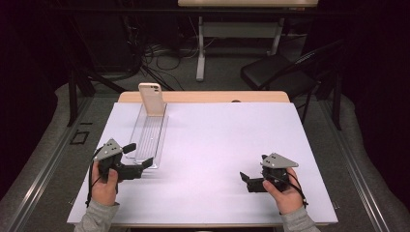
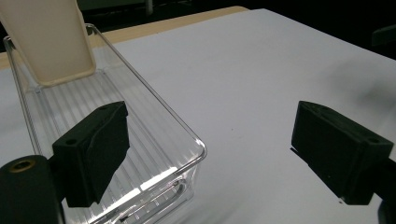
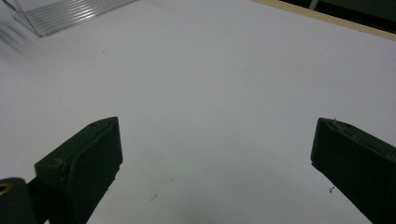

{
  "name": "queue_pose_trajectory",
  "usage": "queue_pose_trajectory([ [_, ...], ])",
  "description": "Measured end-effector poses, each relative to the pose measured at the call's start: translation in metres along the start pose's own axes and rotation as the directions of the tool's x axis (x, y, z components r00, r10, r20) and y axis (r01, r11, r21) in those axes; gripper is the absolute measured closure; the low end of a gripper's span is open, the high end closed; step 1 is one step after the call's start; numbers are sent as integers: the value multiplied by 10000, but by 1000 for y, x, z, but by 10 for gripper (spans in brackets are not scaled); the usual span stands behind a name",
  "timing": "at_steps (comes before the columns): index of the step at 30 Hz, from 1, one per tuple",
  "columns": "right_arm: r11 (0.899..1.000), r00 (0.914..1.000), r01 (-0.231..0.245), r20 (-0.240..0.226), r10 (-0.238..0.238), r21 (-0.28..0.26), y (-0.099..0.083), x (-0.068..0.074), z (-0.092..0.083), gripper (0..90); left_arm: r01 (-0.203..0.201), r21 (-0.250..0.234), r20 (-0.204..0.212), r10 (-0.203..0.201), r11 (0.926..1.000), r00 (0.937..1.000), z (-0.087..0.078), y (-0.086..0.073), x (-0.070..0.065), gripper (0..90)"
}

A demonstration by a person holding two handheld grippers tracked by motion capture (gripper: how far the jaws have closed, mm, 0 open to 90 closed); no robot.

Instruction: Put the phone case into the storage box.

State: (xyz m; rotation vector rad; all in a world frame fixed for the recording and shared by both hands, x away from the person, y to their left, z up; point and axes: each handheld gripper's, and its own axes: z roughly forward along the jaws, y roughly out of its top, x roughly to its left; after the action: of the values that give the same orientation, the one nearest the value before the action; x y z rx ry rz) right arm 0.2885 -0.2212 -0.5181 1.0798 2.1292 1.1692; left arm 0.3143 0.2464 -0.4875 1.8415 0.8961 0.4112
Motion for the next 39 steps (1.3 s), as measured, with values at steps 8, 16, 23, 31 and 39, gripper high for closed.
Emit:
queue_pose_trajectory([
  [8, 10000, 10000, -29, 23, 29, 46, -2, 0, 2, 21, 55, -12, -2, -55, 10000, 10000, 0, 0, 1, 115],
  [16, 10000, 10000, -23, 14, 23, 94, -3, 0, 3, 21, 87, -31, 27, -87, 10000, 10000, 1, -1, 1, 115],
  [23, 9999, 10000, -1, 10, 1, 112, -4, 0, 4, 24, 123, -35, 27, -123, 9999, 9999, 2, -1, 1, 116],
  [31, 9999, 10000, 0, 50, -1, 132, -5, 0, 5, 28, 143, -39, 34, -143, 9999, 9999, 2, -1, 2, 116],
  [39, 9997, 10000, -41, 48, 39, 238, -7, 0, 7, 29, 150, -34, 50, -150, 9999, 9999, 2, -1, 3, 116],
])
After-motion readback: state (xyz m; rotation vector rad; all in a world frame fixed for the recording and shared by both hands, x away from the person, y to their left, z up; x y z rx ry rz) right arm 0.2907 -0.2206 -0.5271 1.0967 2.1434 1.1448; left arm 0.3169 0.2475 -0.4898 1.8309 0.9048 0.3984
